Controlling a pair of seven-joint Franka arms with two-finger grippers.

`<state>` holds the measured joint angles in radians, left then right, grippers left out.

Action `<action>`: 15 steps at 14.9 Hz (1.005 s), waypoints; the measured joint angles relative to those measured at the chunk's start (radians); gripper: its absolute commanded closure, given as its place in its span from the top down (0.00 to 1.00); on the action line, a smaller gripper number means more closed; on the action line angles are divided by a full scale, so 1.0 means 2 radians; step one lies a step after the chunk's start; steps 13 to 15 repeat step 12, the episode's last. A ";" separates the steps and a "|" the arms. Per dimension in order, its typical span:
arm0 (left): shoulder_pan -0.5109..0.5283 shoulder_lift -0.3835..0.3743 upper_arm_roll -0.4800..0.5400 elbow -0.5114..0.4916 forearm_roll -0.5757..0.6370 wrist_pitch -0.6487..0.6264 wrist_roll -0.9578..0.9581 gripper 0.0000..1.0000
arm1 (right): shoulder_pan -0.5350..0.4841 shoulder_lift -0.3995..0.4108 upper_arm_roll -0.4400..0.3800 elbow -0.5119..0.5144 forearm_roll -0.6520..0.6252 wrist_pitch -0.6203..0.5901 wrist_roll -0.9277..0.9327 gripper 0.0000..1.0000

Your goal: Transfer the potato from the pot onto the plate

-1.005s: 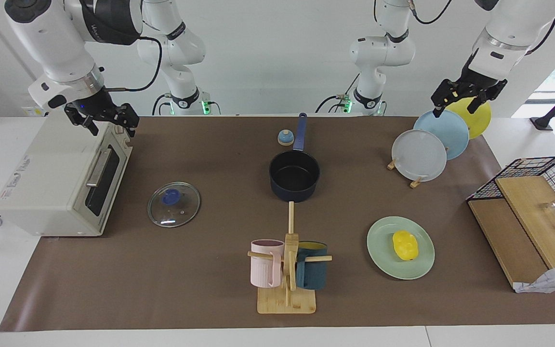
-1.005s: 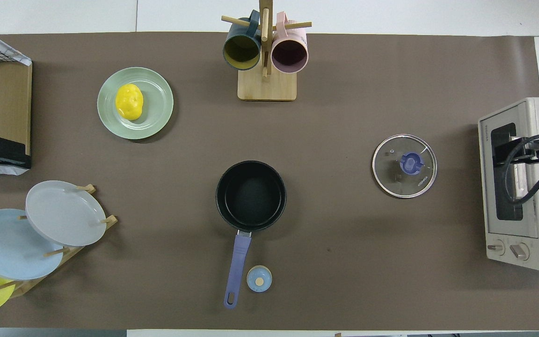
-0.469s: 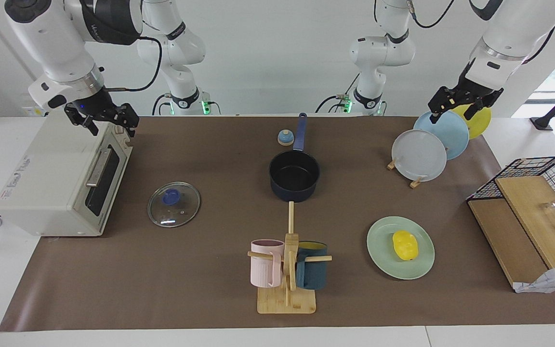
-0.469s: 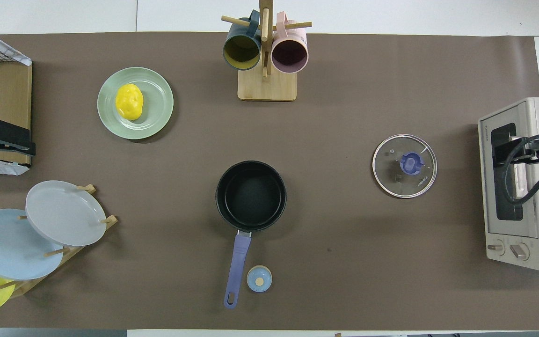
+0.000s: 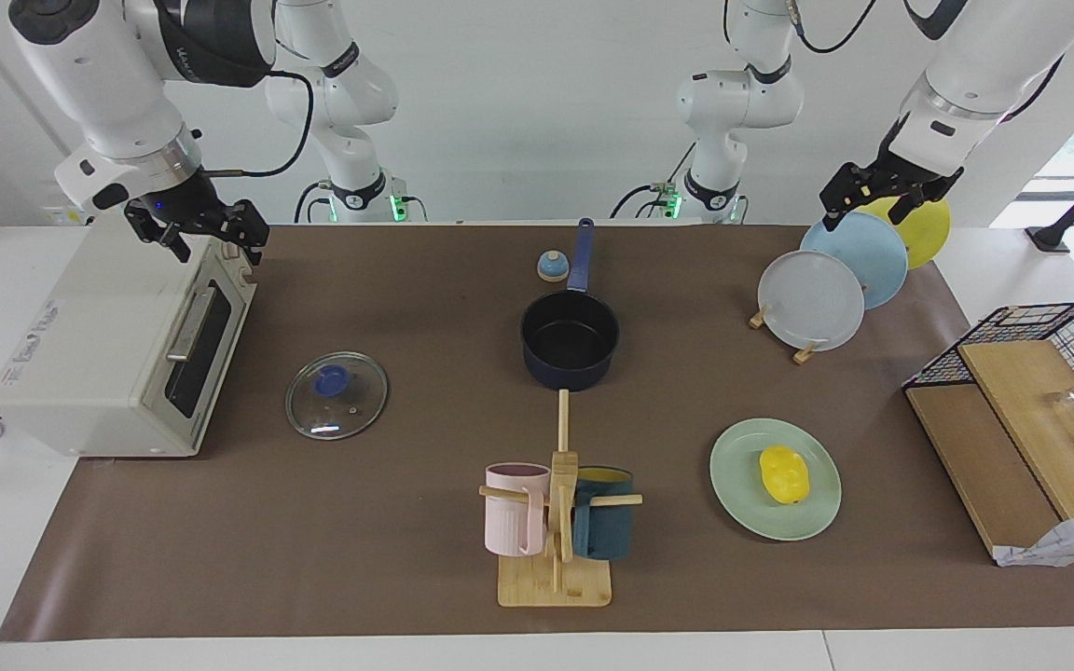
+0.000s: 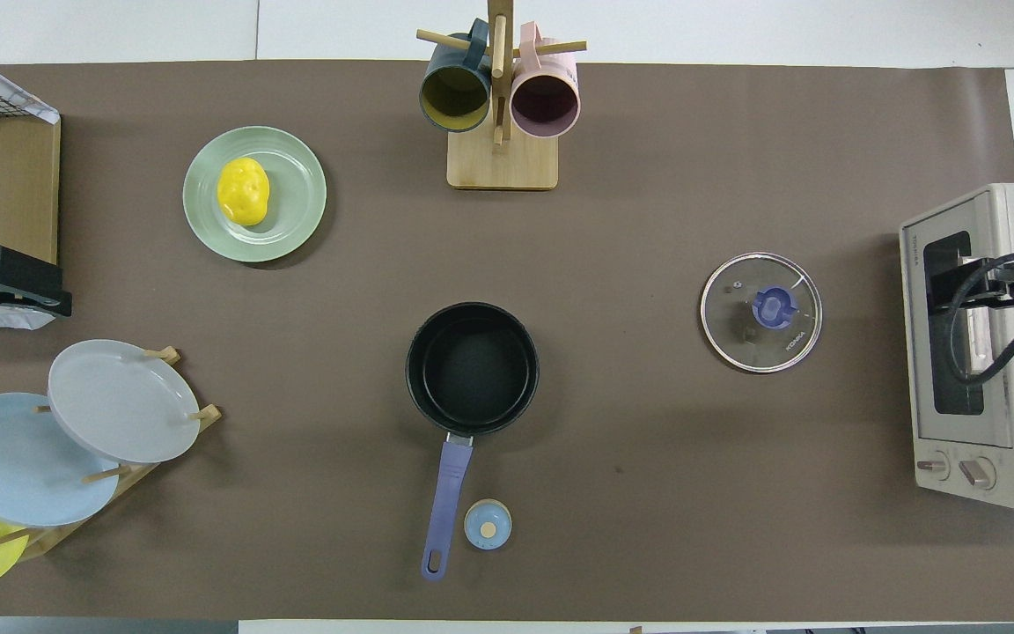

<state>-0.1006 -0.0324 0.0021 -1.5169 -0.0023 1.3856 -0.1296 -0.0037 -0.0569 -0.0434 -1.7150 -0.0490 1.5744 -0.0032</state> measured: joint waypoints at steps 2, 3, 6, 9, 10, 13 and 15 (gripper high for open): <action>0.000 -0.002 0.000 -0.001 0.000 0.009 0.001 1.00 | 0.000 0.000 0.000 0.000 0.000 0.000 0.000 1.00; 0.000 -0.003 -0.001 -0.003 -0.001 0.022 0.001 1.00 | 0.000 0.000 0.000 0.000 0.000 0.000 0.000 1.00; 0.000 -0.008 -0.001 -0.027 -0.001 0.052 0.001 1.00 | 0.000 0.000 0.000 0.000 0.000 0.000 0.000 1.00; 0.000 -0.022 -0.001 -0.063 -0.001 0.077 0.001 1.00 | 0.000 0.000 0.000 0.000 0.000 0.000 0.000 1.00; 0.000 -0.025 -0.001 -0.068 -0.001 0.080 0.001 1.00 | 0.000 0.000 0.000 0.000 0.000 0.000 0.000 1.00; 0.000 -0.029 -0.001 -0.071 -0.001 0.081 0.001 1.00 | 0.000 0.000 0.000 0.000 0.000 0.000 0.000 1.00; 0.000 -0.029 -0.001 -0.071 -0.001 0.081 0.001 1.00 | 0.000 0.000 0.000 0.000 0.000 0.000 0.000 1.00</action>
